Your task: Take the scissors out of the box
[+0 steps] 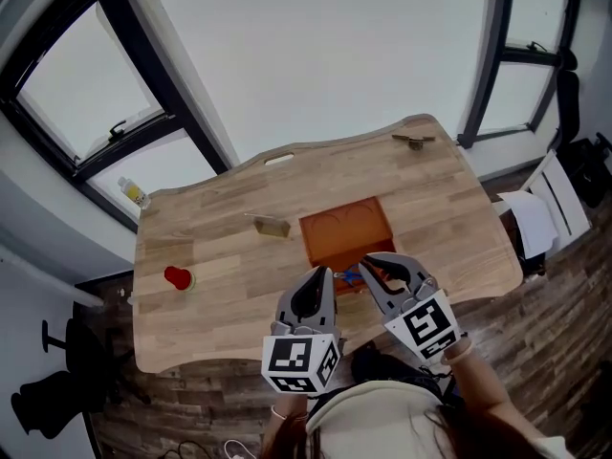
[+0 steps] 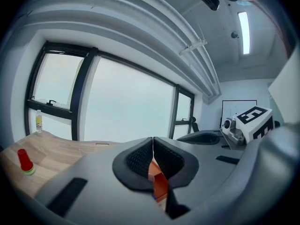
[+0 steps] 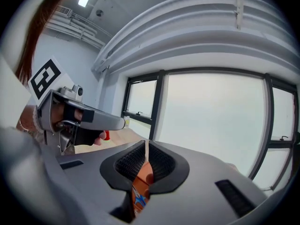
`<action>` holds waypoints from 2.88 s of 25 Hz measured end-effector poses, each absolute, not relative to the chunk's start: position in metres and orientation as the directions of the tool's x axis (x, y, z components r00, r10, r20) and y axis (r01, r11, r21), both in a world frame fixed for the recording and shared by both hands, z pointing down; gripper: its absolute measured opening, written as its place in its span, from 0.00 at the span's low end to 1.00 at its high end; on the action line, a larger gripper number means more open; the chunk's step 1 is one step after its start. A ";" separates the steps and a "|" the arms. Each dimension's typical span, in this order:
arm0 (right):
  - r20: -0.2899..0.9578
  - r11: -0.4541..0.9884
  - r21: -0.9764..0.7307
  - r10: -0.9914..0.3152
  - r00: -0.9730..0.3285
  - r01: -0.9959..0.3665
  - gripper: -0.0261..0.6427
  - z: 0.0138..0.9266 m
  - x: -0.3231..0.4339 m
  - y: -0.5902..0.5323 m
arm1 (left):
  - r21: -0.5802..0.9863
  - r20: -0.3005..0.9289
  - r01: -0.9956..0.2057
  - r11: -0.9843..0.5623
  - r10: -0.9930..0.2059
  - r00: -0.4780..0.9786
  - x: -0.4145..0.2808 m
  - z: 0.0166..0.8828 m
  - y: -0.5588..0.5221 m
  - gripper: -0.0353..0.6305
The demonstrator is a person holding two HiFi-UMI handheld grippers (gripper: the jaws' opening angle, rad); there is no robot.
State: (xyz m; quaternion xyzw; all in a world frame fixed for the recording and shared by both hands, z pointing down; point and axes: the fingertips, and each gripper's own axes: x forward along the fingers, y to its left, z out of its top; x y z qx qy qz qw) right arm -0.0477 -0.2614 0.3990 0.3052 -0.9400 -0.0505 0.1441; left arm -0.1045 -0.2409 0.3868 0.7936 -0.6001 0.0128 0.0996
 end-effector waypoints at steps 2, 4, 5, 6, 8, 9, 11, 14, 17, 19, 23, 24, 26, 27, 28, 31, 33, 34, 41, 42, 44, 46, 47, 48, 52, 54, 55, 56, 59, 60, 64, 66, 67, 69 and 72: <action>0.279 0.827 0.194 -0.562 -0.779 -0.528 0.11 0.412 -0.050 -0.268 | 0.146 0.138 -0.957 -0.251 -0.953 0.271 -0.106 0.392 -0.247 0.09; 0.312 0.844 0.201 -0.537 -0.784 -0.498 0.12 0.423 -0.052 -0.275 | 0.156 0.140 -0.960 -0.233 -0.957 0.256 -0.110 0.397 -0.253 0.09; 0.325 0.852 0.202 -0.524 -0.787 -0.484 0.12 0.428 -0.054 -0.278 | 0.165 0.142 -0.961 -0.224 -0.958 0.248 -0.112 0.400 -0.255 0.09; 0.337 0.859 0.201 -0.512 -0.790 -0.471 0.12 0.432 -0.055 -0.281 | 0.173 0.144 -0.961 -0.215 -0.960 0.241 -0.113 0.403 -0.258 0.09; 0.357 0.873 0.201 -0.488 -0.796 -0.445 0.12 0.440 -0.057 -0.288 | 0.176 0.151 -0.963 -0.204 -0.961 0.231 -0.114 0.408 -0.264 0.09; 0.366 0.879 0.201 -0.477 -0.799 -0.433 0.12 0.444 -0.058 -0.292 | 0.170 0.153 -0.965 -0.202 -0.961 0.228 -0.113 0.410 -0.267 0.09; 0.387 0.890 0.203 -0.456 -0.801 -0.409 0.13 0.453 -0.059 -0.300 | 0.161 0.155 -0.968 -0.195 -0.963 0.220 -0.112 0.414 -0.275 0.09; 0.429 0.905 0.208 -0.426 -0.797 -0.372 0.14 0.467 -0.060 -0.309 | 0.166 0.158 -0.970 -0.178 -0.966 0.204 -0.111 0.420 -0.283 0.09; 0.479 0.919 0.205 -0.394 -0.785 -0.336 0.14 0.482 -0.062 -0.314 | 0.167 0.160 -0.971 -0.171 -0.967 0.197 -0.113 0.424 -0.288 0.09; 0.508 0.931 0.196 -0.365 -0.780 -0.308 0.14 0.493 -0.065 -0.317 | 0.157 0.161 -0.972 -0.176 -0.966 0.201 -0.114 0.427 -0.292 0.09; 0.561 0.950 0.168 -0.311 -0.767 -0.262 0.15 0.514 -0.069 -0.317 | 0.138 0.168 -0.970 -0.202 -0.960 0.224 -0.114 0.430 -0.296 0.09; 0.574 0.954 0.164 -0.300 -0.762 -0.252 0.16 0.519 -0.071 -0.317 | 0.139 0.169 -0.968 -0.210 -0.958 0.232 -0.114 0.430 -0.297 0.09; 0.602 0.961 0.158 -0.276 -0.749 -0.228 0.16 0.529 -0.074 -0.317 | 0.146 0.169 -0.964 -0.223 -0.954 0.247 -0.115 0.431 -0.298 0.09; 0.618 0.965 0.153 -0.263 -0.741 -0.214 0.17 0.535 -0.075 -0.316 | 0.153 0.170 -0.961 -0.229 -0.952 0.254 -0.116 0.432 -0.298 0.09; 0.633 0.968 0.147 -0.249 -0.733 -0.201 0.17 0.540 -0.076 -0.316 | 0.162 0.172 -0.958 -0.236 -0.949 0.263 -0.117 0.433 -0.299 0.09; 0.675 0.977 0.126 -0.213 -0.706 -0.174 0.18 0.557 -0.077 -0.315 | 0.189 0.178 -0.948 -0.256 -0.941 0.290 -0.118 0.437 -0.301 0.09; 0.697 0.980 0.111 -0.196 -0.690 -0.167 0.18 0.568 -0.076 -0.316 | 0.195 0.183 -0.944 -0.267 -0.935 0.302 -0.118 0.440 -0.302 0.09; 0.706 0.981 0.104 -0.188 -0.682 -0.163 0.19 0.573 -0.076 -0.316 | 0.198 0.186 -0.942 -0.271 -0.933 0.308 -0.119 0.442 -0.302 0.09; 0.789 0.992 0.054 -0.115 -0.604 -0.117 0.22 0.613 -0.070 -0.312 | 0.216 0.197 -0.926 -0.311 -0.915 0.353 -0.120 0.449 -0.305 0.09; 0.800 0.993 0.045 -0.102 -0.591 -0.112 0.22 0.619 -0.069 -0.311 | 0.218 0.197 -0.923 -0.317 -0.912 0.360 -0.120 0.449 -0.306 0.09; 0.823 0.995 0.028 -0.080 -0.562 -0.101 0.22 0.631 -0.067 -0.309 | 0.222 0.200 -0.918 -0.329 -0.906 0.373 -0.121 0.451 -0.307 0.09; 0.843 0.996 0.018 -0.065 -0.533 -0.093 0.23 0.643 -0.064 -0.309 | 0.224 0.206 -0.913 -0.341 -0.899 0.387 -0.121 0.454 -0.308 0.09; 0.852 0.996 0.013 -0.059 -0.520 -0.092 0.23 0.648 -0.063 -0.309 | 0.224 0.209 -0.911 -0.347 -0.896 0.393 -0.122 0.455 -0.308 0.09; 0.860 0.996 0.008 -0.055 -0.508 -0.093 0.23 0.652 -0.062 -0.309 | 0.225 0.210 -0.908 -0.353 -0.892 0.399 -0.122 0.456 -0.309 0.09; 0.883 0.994 -0.023 -0.028 -0.468 -0.103 0.24 0.666 -0.059 -0.313 | 0.223 0.217 -0.901 -0.372 -0.882 0.418 -0.125 0.458 -0.313 0.09; 0.893 0.994 -0.044 -0.007 -0.451 -0.103 0.25 0.671 -0.059 -0.313 | 0.225 0.223 -0.899 -0.376 -0.878 0.423 -0.128 0.460 -0.316 0.09; 0.896 0.993 -0.054 0.003 -0.443 -0.103 0.25 0.674 -0.060 -0.313 | 0.227 0.227 -0.898 -0.376 -0.876 0.424 -0.129 0.461 -0.317 0.09; 0.900 0.993 -0.062 0.011 -0.437 -0.102 0.25 0.676 -0.061 -0.313 | 0.229 0.231 -0.898 -0.376 -0.875 0.425 -0.131 0.462 -0.318 0.09; 0.908 0.992 -0.073 0.024 -0.418 -0.103 0.25 0.683 -0.063 -0.314 | 0.232 0.241 -0.898 -0.375 -0.872 0.426 -0.136 0.465 -0.320 0.09; 0.912 0.992 -0.077 0.029 -0.410 -0.101 0.25 0.685 -0.064 -0.314 | 0.232 0.242 -0.897 -0.376 -0.871 0.427 -0.137 0.466 -0.320 0.09; 0.925 0.991 -0.099 0.059 -0.377 -0.086 0.25 0.693 -0.068 -0.316 | 0.240 0.247 -0.895 -0.377 -0.868 0.431 -0.141 0.470 -0.323 0.09; 0.928 0.992 -0.104 0.070 -0.366 -0.075 0.25 0.695 -0.072 -0.317 | 0.242 0.249 -0.894 -0.378 -0.866 0.434 -0.142 0.472 -0.324 0.09; 0.930 0.992 -0.106 0.075 -0.359 -0.067 0.25 0.696 -0.073 -0.317 | 0.243 0.250 -0.893 -0.378 -0.866 0.434 -0.142 0.473 -0.325 0.09; 0.938 0.993 -0.107 0.084 -0.335 -0.048 0.25 0.700 -0.074 -0.317 | 0.247 0.251 -0.893 -0.375 -0.866 0.433 -0.143 0.474 -0.326 0.09; 0.949 0.993 -0.115 0.099 -0.300 -0.035 0.26 0.705 -0.074 -0.315 | 0.253 0.252 -0.894 -0.369 -0.867 0.430 -0.147 0.475 -0.327 0.09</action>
